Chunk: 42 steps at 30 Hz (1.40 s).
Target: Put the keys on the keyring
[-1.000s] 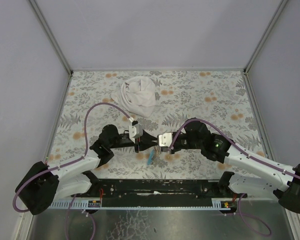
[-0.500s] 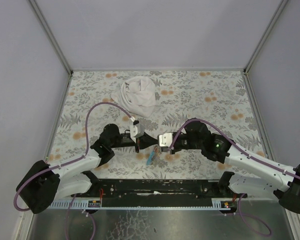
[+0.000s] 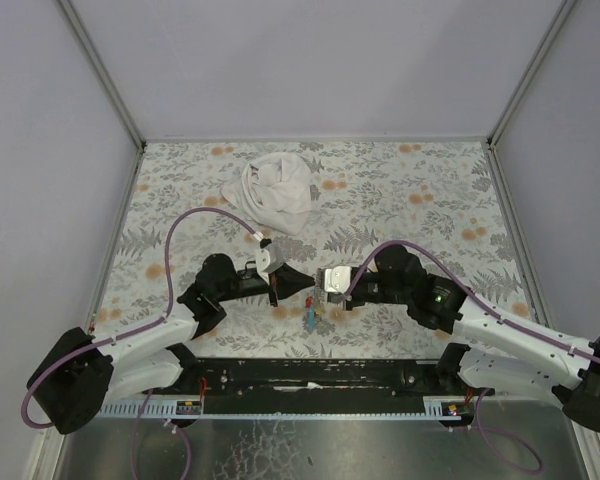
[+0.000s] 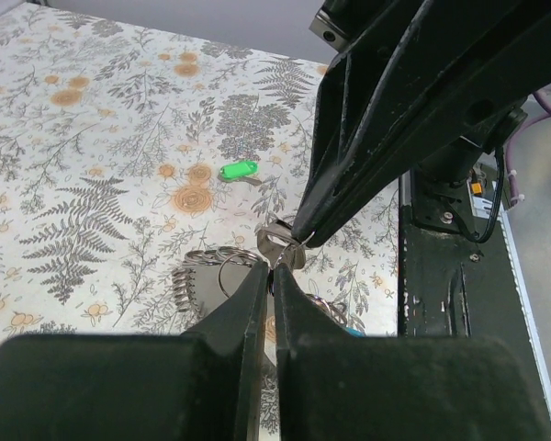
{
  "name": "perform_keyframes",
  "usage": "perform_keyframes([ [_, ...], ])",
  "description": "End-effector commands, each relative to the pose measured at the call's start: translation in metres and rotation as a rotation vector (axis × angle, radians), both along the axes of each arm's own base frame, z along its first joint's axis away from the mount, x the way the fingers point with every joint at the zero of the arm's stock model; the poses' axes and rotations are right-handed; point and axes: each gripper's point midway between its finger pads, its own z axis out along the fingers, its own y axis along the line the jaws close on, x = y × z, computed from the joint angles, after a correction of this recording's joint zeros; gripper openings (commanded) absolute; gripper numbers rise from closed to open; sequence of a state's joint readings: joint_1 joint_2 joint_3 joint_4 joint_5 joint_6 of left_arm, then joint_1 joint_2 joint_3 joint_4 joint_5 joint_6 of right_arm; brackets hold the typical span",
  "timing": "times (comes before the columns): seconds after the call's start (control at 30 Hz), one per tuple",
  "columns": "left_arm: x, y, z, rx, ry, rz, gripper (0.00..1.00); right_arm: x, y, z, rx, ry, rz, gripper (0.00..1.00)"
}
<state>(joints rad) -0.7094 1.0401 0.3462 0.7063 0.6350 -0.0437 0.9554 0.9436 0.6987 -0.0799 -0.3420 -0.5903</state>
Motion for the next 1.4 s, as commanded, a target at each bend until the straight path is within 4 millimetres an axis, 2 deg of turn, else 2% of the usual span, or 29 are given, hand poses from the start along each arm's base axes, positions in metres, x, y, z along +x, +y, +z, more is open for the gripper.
perform_keyframes([
  [0.0,0.023,0.009,0.017,-0.074,-0.033,0.134,0.00,-0.012,0.006,-0.005,0.014,0.070,0.035,0.00],
  [0.17,0.021,0.009,0.015,-0.072,-0.040,0.128,0.00,-0.015,0.013,-0.013,-0.027,0.122,0.069,0.00],
  [0.27,0.017,0.010,0.011,-0.058,-0.056,0.111,0.00,-0.012,0.008,-0.007,-0.026,0.118,0.033,0.00],
  [0.3,0.016,0.011,0.011,-0.053,-0.064,0.105,0.00,-0.012,0.006,-0.004,-0.017,0.118,0.022,0.02],
  [0.33,0.014,0.010,0.010,-0.048,-0.070,0.095,0.00,-0.013,0.004,-0.001,-0.012,0.116,0.017,0.16],
  [0.37,0.013,0.011,0.010,-0.044,-0.078,0.092,0.00,-0.014,0.003,0.002,-0.005,0.118,0.011,0.22],
  [0.47,0.011,0.011,0.010,-0.035,-0.093,0.080,0.00,-0.014,-0.001,0.008,-0.004,0.131,-0.013,0.29],
  [0.6,0.006,0.012,0.010,-0.029,-0.109,0.058,0.00,-0.009,-0.005,0.015,0.017,0.150,-0.077,0.30],
  [0.73,0.002,0.010,0.011,-0.026,-0.118,0.029,0.00,0.007,-0.009,0.030,0.058,0.150,-0.194,0.33],
  [0.9,0.003,0.009,0.012,-0.022,-0.113,0.026,0.00,0.021,-0.009,0.033,0.064,0.190,-0.298,0.36],
  [1.03,0.002,0.009,0.011,-0.017,-0.111,0.022,0.00,0.012,0.008,0.032,0.086,0.241,-0.216,0.37],
  [1.37,-0.001,0.007,0.011,-0.013,-0.108,-0.001,0.00,0.017,0.025,0.024,0.082,0.243,-0.111,0.32],
])
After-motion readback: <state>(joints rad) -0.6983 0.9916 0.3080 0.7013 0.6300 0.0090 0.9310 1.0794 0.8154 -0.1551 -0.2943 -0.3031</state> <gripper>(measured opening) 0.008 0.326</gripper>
